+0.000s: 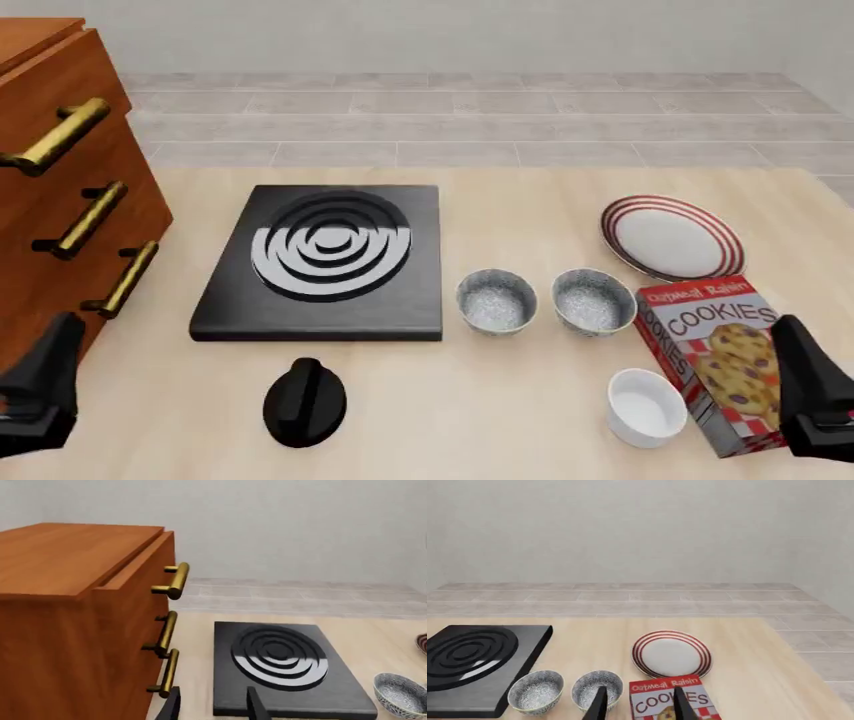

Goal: Pick the akita bowl from table center and place it on the plate.

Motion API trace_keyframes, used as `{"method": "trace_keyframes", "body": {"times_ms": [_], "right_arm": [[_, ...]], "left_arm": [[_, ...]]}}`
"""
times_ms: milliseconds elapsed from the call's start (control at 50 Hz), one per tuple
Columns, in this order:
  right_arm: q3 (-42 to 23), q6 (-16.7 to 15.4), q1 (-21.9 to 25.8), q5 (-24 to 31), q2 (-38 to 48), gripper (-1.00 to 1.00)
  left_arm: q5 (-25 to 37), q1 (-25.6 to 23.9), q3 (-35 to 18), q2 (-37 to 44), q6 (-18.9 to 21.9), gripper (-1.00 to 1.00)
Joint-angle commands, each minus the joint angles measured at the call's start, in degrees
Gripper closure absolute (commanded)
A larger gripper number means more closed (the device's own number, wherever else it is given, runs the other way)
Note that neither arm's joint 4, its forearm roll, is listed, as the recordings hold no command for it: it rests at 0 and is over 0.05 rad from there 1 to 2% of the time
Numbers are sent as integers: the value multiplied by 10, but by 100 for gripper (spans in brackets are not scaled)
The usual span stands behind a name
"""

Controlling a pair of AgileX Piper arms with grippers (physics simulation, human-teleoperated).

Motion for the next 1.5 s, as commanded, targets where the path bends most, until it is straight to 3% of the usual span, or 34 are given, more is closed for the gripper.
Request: {"method": "trace_keyframes", "body": {"times_ms": [20, 240, 300, 340, 440, 520, 580, 880, 1060, 1100, 1120, 1240, 1280, 1500], "right_arm": [[-12, -6, 4, 1, 14, -100], [-31, 6, 10, 14, 17, -100], [-43, -1, 10, 28, 12, -100], [-60, -22, 12, 45, 9, -100], [-114, -29, 26, 88, 9, -100], [-146, -61, 42, 106, 18, -100], [-175, -49, 46, 119, 26, -100], [-272, -63, 117, 126, 174, -100], [-329, -92, 155, 164, 264, -100], [-332, -136, 170, 170, 278, -100], [-351, -123, 186, 188, 282, -100], [-363, -133, 221, 205, 320, -100], [-376, -119, 223, 210, 325, -100], [-424, -170, 313, 257, 447, -100]], "left_arm": [[17, -15, 1, -16, 21, -100], [12, -24, 2, 4, 21, -100], [11, -26, 2, 6, 22, -100], [13, -27, 2, 5, 24, -100], [8, -29, 2, 13, 26, -100], [3, -30, 1, 21, 27, -100], [-1, -31, 1, 27, 28, -100], [-18, -34, 2, 54, 27, -100], [-13, -33, 2, 53, 25, -100], [-9, -33, 2, 49, 27, -100], [-11, -33, 2, 53, 28, -100], [-14, -36, 2, 57, 29, -100], [-9, -40, 2, 53, 30, -100], [-30, -37, 2, 83, 26, -100]]}}
